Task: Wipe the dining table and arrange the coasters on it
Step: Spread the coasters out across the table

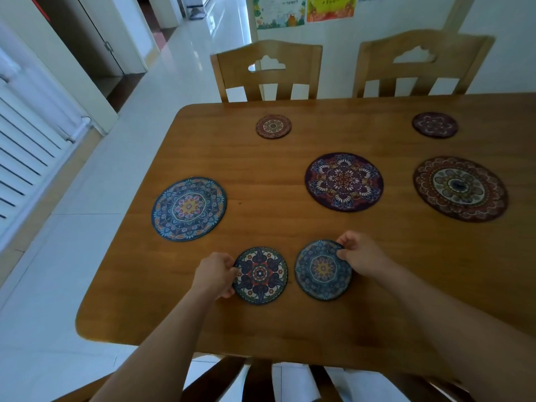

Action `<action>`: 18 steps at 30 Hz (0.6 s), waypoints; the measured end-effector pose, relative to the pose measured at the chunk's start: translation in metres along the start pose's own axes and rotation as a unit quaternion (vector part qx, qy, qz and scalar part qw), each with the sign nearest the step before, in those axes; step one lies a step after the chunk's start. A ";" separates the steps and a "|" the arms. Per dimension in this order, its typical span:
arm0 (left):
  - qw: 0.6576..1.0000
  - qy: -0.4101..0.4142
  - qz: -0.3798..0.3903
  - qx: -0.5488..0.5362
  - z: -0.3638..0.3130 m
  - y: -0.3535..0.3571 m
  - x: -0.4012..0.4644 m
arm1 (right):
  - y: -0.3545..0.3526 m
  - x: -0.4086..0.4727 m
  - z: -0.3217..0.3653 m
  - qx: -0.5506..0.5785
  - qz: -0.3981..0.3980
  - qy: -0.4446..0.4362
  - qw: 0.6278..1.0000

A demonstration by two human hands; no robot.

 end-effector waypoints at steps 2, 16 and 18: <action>0.997 0.006 -0.060 0.053 -0.004 -0.007 -0.005 | -0.004 -0.001 -0.005 -0.001 0.001 0.000 1.000; 0.981 0.191 -0.020 -0.012 -0.166 0.077 -0.085 | -0.145 -0.071 -0.114 -0.020 -0.093 0.081 0.992; 0.979 0.204 0.001 -0.008 -0.182 0.096 -0.095 | -0.175 -0.091 -0.140 -0.031 -0.122 0.110 0.986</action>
Point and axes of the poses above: each hand's wrist, its own x-axis towards the middle knuckle, its own y-axis out of the palm, z = x × y, the point moved 9 cm from there along x, towards the middle knuckle, and after that the axes turned 15 degrees about -y, right-handed, at the moved point
